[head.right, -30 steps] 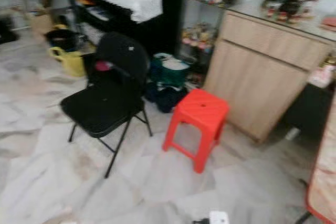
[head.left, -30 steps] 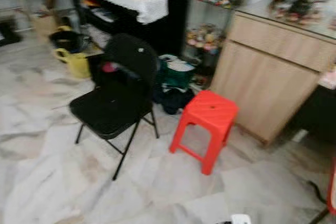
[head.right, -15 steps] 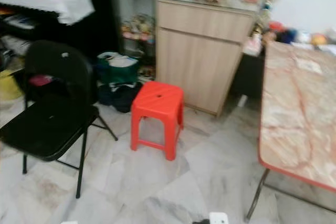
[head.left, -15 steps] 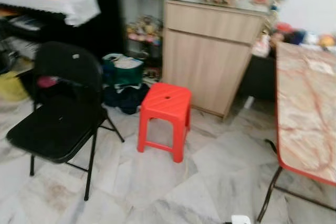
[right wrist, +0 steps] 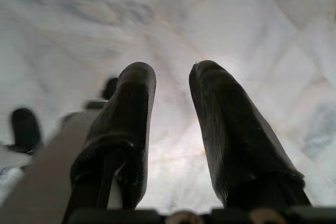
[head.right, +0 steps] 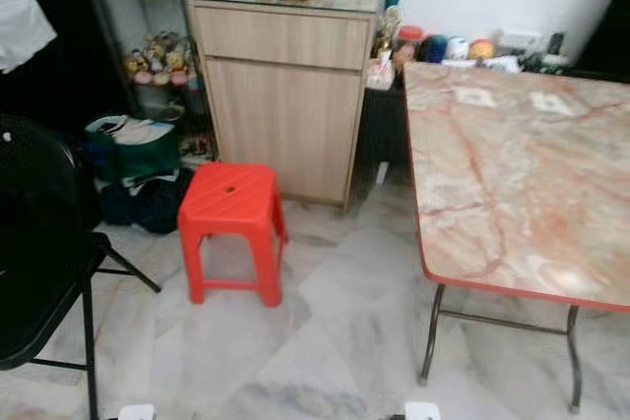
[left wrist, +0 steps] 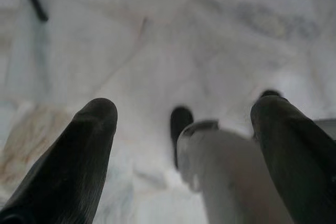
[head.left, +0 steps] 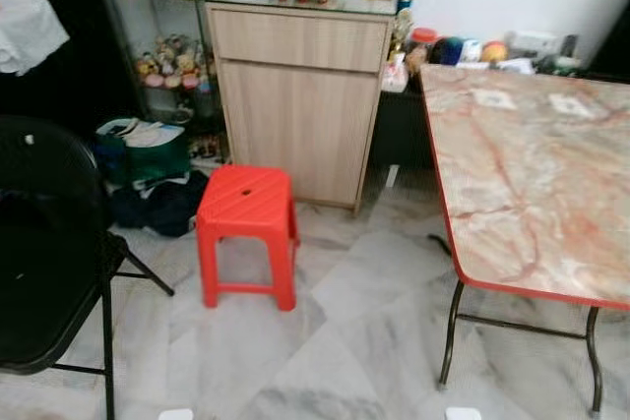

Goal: Setting the table

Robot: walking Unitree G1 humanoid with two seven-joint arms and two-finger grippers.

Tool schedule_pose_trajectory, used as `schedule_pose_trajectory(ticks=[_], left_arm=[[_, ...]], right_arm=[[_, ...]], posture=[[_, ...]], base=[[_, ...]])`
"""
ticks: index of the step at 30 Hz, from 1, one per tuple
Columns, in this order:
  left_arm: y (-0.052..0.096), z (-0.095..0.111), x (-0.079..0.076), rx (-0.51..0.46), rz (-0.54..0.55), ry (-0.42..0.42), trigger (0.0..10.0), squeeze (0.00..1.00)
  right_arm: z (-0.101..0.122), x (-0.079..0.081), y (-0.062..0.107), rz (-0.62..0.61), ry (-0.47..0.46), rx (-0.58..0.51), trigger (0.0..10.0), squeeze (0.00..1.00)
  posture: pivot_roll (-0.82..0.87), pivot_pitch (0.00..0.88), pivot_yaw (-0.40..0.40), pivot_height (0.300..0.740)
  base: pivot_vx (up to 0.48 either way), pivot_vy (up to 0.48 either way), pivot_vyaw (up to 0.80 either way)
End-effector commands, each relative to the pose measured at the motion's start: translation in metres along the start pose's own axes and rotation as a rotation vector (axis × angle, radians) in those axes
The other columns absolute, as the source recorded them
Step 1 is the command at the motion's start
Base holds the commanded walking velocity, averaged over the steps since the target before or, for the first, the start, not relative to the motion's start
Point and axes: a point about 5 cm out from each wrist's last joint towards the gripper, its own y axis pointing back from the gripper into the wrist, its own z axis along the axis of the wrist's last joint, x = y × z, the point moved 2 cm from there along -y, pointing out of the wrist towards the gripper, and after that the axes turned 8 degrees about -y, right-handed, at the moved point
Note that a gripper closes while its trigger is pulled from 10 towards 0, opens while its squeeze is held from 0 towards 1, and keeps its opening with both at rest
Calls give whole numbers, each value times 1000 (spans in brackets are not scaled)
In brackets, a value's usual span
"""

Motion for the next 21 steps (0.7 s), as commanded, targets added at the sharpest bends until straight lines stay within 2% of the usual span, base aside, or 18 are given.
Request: schedule_pose_trajectory(ticks=[1, 6, 8, 11, 15, 17, 21], left_arm=[[0, -1, -24, 1, -102, -15, 10000, 0], [-1, 2, -6, 2, -45, 31, 10000, 0], [0, 2, -1, 3, -44, 13, 10000, 0], [0, 3, 3, 5, -37, 6, 10000, 0], [-1, 5, 6, 2, -6, 44, 10000, 0], [-1, 6, 5, 1, -3, 55, 10000, 0], [-2, 10, -1, -10, -12, 67, 10000, 0]], right_arm=[[-2, -59, 8, -12, -184, -43, 10000, 0], [1, -34, 3, 10, -190, -28, 10000, 0], [5, -23, 2, 40, -206, -38, 10000, 0], [7, -18, 1, 48, -214, -40, 10000, 0], [8, -14, 0, 69, -202, -22, 10000, 0], [10, -15, 0, 79, -177, -21, 10000, 0], [17, -21, 0, 65, -200, -47, 10000, 0]], posture=[[109, 37, -83, 740], [117, 13, -73, 740], [118, 16, -70, 740], [116, 15, -89, 740], [117, 14, -104, 740], [121, 10, -102, 740], [137, 13, -59, 740]], base=[[0, 0, 0], [0, 0, 0], [0, 0, 0], [0, 0, 0], [0, 0, 0], [0, 0, -663], [0, 0, -772]])
